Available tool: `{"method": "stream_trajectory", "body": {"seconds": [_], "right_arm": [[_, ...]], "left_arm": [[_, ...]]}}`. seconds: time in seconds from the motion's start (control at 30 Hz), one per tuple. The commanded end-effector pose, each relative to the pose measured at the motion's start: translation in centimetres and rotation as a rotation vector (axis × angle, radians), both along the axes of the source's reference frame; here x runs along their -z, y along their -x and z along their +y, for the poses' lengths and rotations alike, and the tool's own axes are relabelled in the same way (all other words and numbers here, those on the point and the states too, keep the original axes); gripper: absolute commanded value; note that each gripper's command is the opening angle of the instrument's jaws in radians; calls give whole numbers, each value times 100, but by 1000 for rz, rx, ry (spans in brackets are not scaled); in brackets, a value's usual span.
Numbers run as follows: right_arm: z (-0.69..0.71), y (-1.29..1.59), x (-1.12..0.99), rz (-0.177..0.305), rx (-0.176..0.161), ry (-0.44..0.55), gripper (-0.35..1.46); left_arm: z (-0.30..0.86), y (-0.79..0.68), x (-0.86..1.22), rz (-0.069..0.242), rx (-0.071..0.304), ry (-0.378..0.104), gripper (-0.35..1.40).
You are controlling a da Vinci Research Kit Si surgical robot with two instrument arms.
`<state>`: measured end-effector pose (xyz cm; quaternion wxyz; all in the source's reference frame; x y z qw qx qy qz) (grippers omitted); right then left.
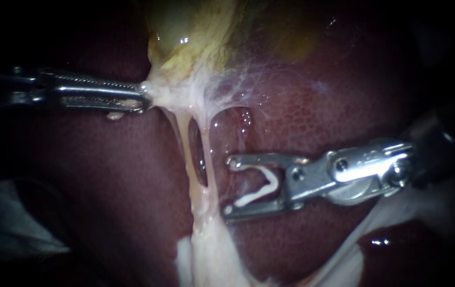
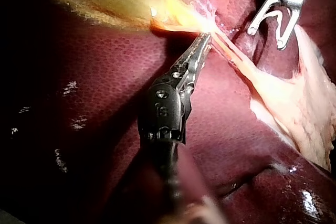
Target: Clipping first clip left tube
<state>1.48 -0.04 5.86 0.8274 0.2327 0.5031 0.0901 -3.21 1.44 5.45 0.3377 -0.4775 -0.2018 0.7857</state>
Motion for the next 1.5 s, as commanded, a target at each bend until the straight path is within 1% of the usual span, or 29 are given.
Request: {"method": "stream_trajectory", "body": {"seconds": [0.03, 0.2, 0.33, 0.47, 0.57, 0.7, 0.87, 1.03, 1.13, 1.27, 1.33, 1.5], "right_arm": [[-2, -4, -5, 2, 3, -8, 50], [-6, -17, -25, 12, 13, -23, 50], [-7, -21, -42, 11, 13, -38, 50], [-7, -23, -58, 19, 20, -52, 50], [-6, -25, -68, 20, 23, -59, 50], [-3, -26, -76, 43, 37, -67, 49], [1, -37, -79, 87, 39, -89, 49], [3, -54, -79, 133, 53, -120, 49], [4, -61, -79, 161, 67, -136, 48], [0, -67, -72, 206, 74, -166, 48], [-5, -68, -66, 228, 83, -173, 48], [-13, -72, -53, 244, 114, -186, 45]], "left_arm": [[0, 0, 0, 0, 0, 0, -35], [0, 0, 0, 0, 0, 0, -35], [0, 0, -1, 0, 0, 0, -35], [1, 0, -1, 1, 0, 0, -35], [1, 0, -1, 0, 0, 0, -35], [1, 0, -2, 0, 0, 0, -35], [1, 0, -2, 0, 0, 0, -35], [1, 0, -2, 1, 0, 0, -35], [1, 1, -2, 1, 0, 0, -35], [2, 1, -3, 1, 0, 0, -35], [2, 1, -3, 0, 0, 0, -35], [2, 1, -3, 0, 0, 0, -35]]}}
